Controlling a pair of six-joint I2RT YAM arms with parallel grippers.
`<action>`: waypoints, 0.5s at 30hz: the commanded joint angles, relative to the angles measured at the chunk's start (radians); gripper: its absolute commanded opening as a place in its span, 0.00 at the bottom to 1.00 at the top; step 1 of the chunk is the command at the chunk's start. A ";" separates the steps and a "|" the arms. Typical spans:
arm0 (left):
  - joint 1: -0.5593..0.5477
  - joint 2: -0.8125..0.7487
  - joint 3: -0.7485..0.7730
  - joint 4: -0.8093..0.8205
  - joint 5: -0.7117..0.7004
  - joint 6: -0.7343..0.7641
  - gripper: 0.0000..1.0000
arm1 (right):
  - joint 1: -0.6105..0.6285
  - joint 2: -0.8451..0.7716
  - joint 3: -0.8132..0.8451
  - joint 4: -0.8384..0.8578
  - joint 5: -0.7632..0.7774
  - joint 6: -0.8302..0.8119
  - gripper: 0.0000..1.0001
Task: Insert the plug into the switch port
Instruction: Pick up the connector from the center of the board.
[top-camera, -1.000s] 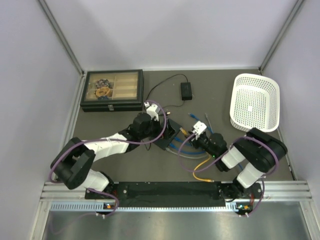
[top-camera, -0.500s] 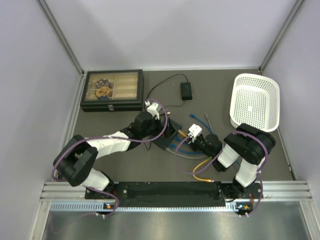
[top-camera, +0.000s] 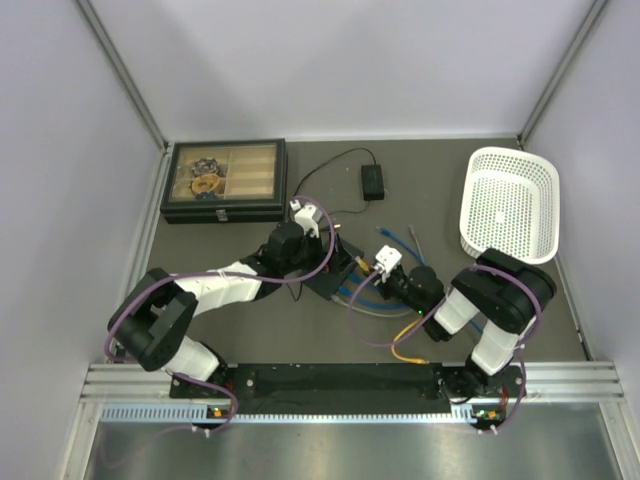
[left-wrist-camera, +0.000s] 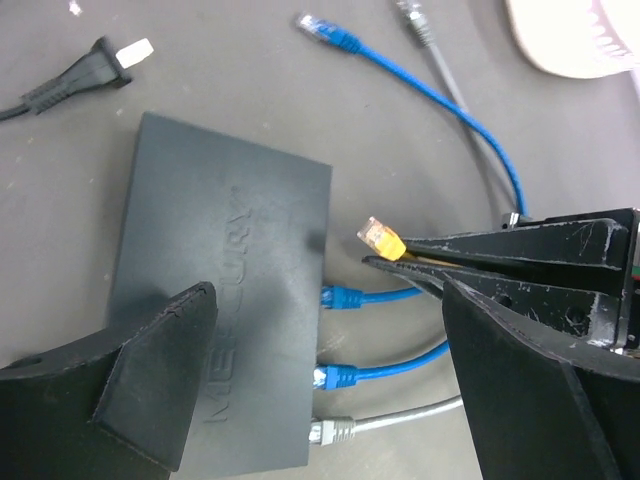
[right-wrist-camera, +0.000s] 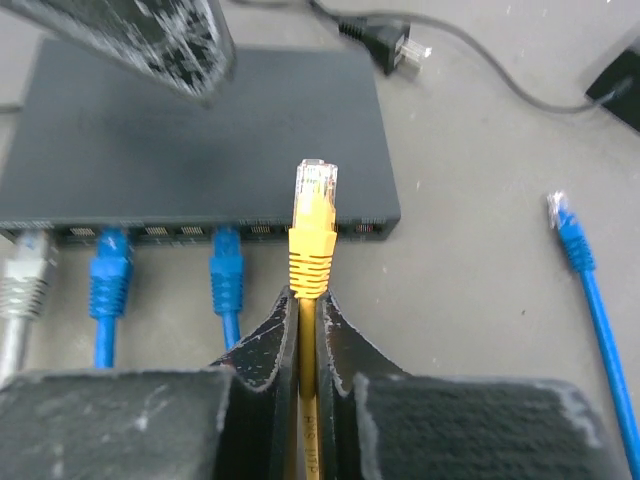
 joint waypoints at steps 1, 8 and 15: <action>0.010 -0.007 -0.005 0.144 0.079 -0.001 0.97 | 0.013 -0.089 0.008 0.226 -0.058 0.055 0.00; 0.022 0.021 -0.059 0.345 0.176 -0.049 0.94 | 0.013 -0.193 0.016 0.146 -0.086 0.102 0.00; 0.031 0.104 -0.055 0.505 0.253 -0.119 0.84 | 0.012 -0.204 0.028 0.126 -0.126 0.139 0.00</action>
